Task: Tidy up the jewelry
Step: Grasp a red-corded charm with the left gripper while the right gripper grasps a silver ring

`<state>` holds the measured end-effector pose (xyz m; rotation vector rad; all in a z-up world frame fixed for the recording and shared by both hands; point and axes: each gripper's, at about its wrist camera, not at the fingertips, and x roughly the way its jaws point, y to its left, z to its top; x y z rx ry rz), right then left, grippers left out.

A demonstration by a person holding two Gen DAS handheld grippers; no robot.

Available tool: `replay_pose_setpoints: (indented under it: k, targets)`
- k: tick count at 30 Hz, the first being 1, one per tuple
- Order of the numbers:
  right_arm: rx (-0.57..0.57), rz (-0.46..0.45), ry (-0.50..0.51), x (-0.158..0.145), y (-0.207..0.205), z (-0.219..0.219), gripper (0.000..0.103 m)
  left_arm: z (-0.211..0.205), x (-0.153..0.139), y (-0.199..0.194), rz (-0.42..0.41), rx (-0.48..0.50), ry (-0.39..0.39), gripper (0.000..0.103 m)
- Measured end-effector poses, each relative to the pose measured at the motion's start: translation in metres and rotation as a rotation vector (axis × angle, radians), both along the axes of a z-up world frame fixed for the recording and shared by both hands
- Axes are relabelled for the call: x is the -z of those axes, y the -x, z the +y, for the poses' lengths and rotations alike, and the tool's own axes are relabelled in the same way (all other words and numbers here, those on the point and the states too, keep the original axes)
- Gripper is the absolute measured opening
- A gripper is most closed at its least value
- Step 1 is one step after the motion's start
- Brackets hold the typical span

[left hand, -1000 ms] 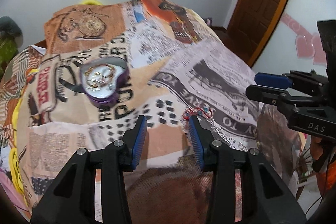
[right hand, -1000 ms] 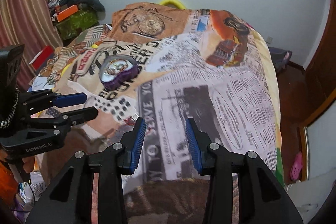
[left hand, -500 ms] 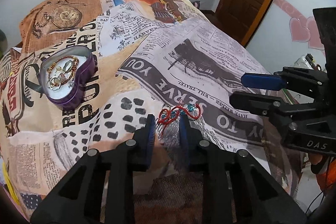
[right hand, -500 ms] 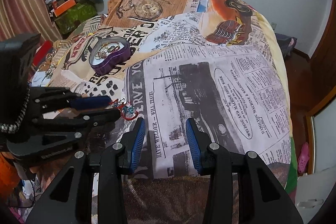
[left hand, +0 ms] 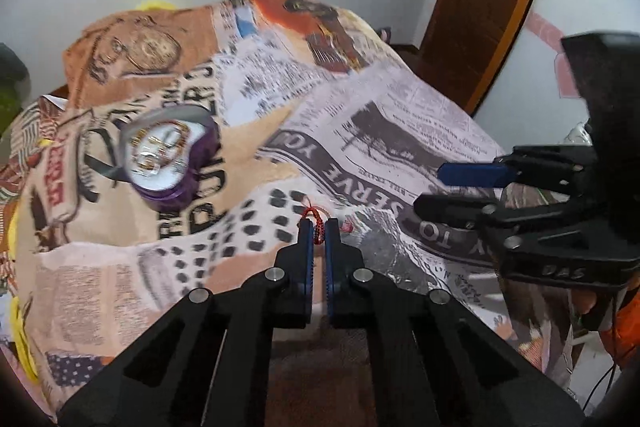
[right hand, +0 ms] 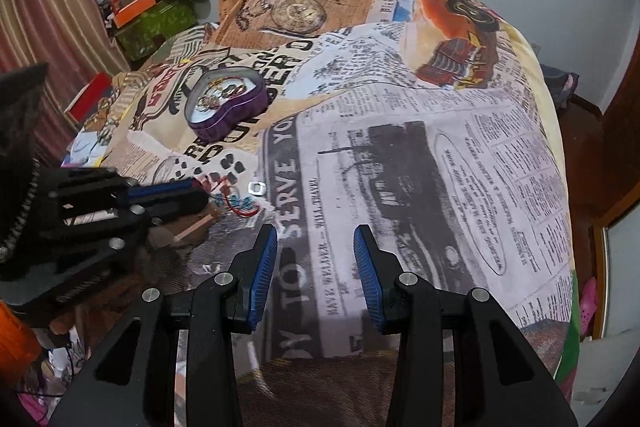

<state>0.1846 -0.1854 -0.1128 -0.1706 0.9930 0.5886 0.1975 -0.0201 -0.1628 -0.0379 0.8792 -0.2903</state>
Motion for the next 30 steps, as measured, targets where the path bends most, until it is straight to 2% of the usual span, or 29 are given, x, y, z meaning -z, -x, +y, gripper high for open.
replay_pose_setpoints:
  k: [5, 11, 15, 18, 25, 30]
  targets:
    - [-0.048, -0.021, 0.022, 0.002, -0.002, 0.021, 0.036, 0.019, -0.009, 0.003, -0.027, -0.036, 0.019, 0.003]
    - [-0.089, -0.010, 0.059, 0.012, -0.013, 0.043, 0.036, 0.031, -0.003, 0.001, -0.021, -0.057, 0.036, 0.003]
    - [-0.110, 0.005, 0.094, 0.020, -0.019, 0.052, 0.019, 0.033, 0.000, -0.001, -0.022, -0.059, 0.035, 0.003]
    - [-0.110, 0.012, 0.086, 0.022, -0.022, 0.051, 0.009, 0.035, 0.000, -0.003, -0.024, -0.063, 0.038, 0.003]
    - [-0.083, 0.011, 0.059, 0.016, -0.021, 0.045, 0.009, 0.041, -0.013, 0.001, -0.059, -0.081, 0.037, 0.003]
    - [-0.052, -0.028, 0.029, -0.005, -0.023, 0.040, 0.009, 0.048, -0.029, 0.004, -0.101, -0.100, 0.029, 0.003]
